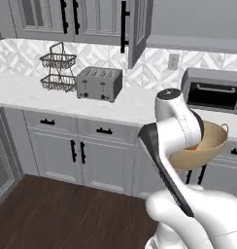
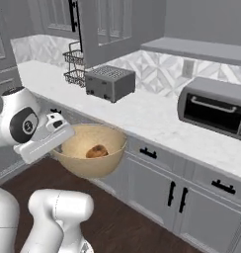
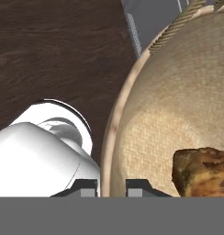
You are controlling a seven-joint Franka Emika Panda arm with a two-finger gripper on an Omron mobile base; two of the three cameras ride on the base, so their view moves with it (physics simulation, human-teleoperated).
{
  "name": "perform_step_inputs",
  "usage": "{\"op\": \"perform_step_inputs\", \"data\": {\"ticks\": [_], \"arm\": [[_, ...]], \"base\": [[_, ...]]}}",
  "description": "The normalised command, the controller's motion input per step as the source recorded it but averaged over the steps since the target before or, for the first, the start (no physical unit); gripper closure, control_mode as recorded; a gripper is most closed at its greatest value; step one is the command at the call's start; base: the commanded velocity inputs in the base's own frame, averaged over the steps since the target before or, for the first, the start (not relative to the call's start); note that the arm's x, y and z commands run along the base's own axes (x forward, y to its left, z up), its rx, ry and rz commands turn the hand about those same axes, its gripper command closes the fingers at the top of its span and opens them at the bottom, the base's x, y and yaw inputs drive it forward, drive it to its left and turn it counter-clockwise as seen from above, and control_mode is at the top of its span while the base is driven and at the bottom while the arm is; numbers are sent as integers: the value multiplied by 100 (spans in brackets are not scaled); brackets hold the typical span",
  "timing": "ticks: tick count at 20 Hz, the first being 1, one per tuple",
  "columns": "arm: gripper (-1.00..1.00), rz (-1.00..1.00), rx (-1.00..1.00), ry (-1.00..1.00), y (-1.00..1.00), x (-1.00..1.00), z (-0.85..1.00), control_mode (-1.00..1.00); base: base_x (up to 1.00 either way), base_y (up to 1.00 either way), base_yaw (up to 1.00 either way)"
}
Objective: Open the cabinet, pick up the bread from the cabinet and place it in the basket. Then move the basket to the dining counter.
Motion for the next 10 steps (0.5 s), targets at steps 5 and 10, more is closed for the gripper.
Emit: {"op": "perform_step_inputs", "data": {"ticks": [5,10], "arm": [[100,0,0,0,0,0,0,100],[100,0,0,0,0,0,0,100]], "base": [[-12,0,100],[-11,0,100]]}}
